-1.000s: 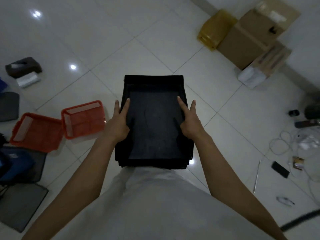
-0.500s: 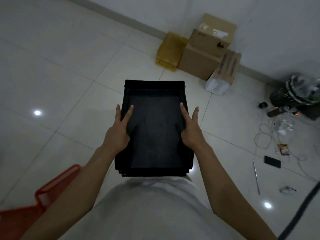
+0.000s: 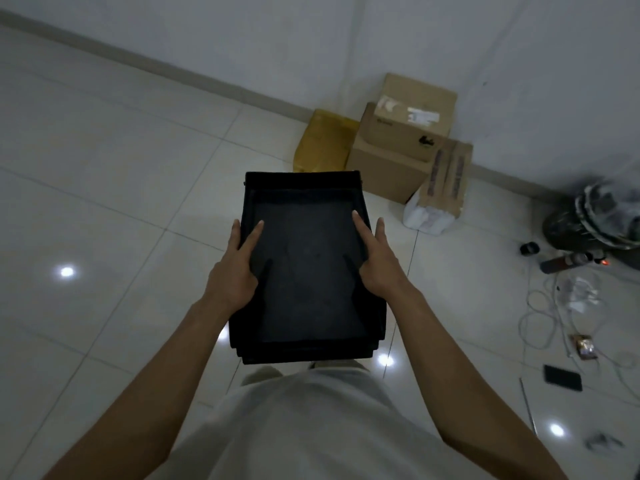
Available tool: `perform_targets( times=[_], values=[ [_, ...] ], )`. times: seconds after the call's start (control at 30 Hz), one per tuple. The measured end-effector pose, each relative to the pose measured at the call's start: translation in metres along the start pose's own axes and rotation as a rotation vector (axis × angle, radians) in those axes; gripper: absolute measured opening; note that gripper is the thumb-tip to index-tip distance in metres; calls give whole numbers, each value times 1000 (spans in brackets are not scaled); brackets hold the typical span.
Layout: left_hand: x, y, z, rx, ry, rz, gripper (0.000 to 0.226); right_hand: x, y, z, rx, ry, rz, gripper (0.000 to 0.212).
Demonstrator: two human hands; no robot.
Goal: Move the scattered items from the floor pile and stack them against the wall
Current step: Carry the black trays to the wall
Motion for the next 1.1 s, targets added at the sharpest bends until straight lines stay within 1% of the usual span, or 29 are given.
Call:
perform_targets(
  times=[0.1, 0.3, 0.4, 0.47, 0.57, 0.73, 0.87, 0.97, 1.0, 1.1],
  values=[
    [-49, 18, 15, 17, 40, -12, 87, -56, -4, 25, -2, -8, 41, 91],
    [-138, 32, 42, 53, 57, -40, 82, -148, -9, 44, 16, 12, 82, 95],
    [-199, 34, 58, 60, 27, -60, 80, -201, -11, 45, -12, 44, 51, 94],
    [-241, 38, 71, 63, 8, -113, 79, -235, -14, 46, -36, 88, 35, 94],
    [-300, 43, 95, 37, -54, -143, 76, -278, -22, 46, -50, 142, -11, 94],
    [-392, 53, 125, -8, -106, -276, 78, -341, -28, 49, -72, 251, -51, 97],
    [-447, 66, 129, -13, -124, -308, 77, -386, -15, 53, -90, 293, -24, 96],
    [-476, 75, 127, 11, -114, -320, 74, -420, 0, 61, -95, 295, -8, 100],
    [-484, 76, 124, 16, -106, -311, 73, -431, 4, 63, -103, 294, 6, 99],
    [-513, 76, 107, 26, -81, -300, 70, -459, 22, 66, -125, 308, 70, 86]
  ],
)
Point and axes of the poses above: each hand's wrist, its own x-axis away from the middle knuckle, its own z-axis out of the back of the hand, y = z × x, the point moved 5 cm from there along -x, towards the middle knuckle, and after that the axes turned 11 degrees about z, right-handed, at the moved point
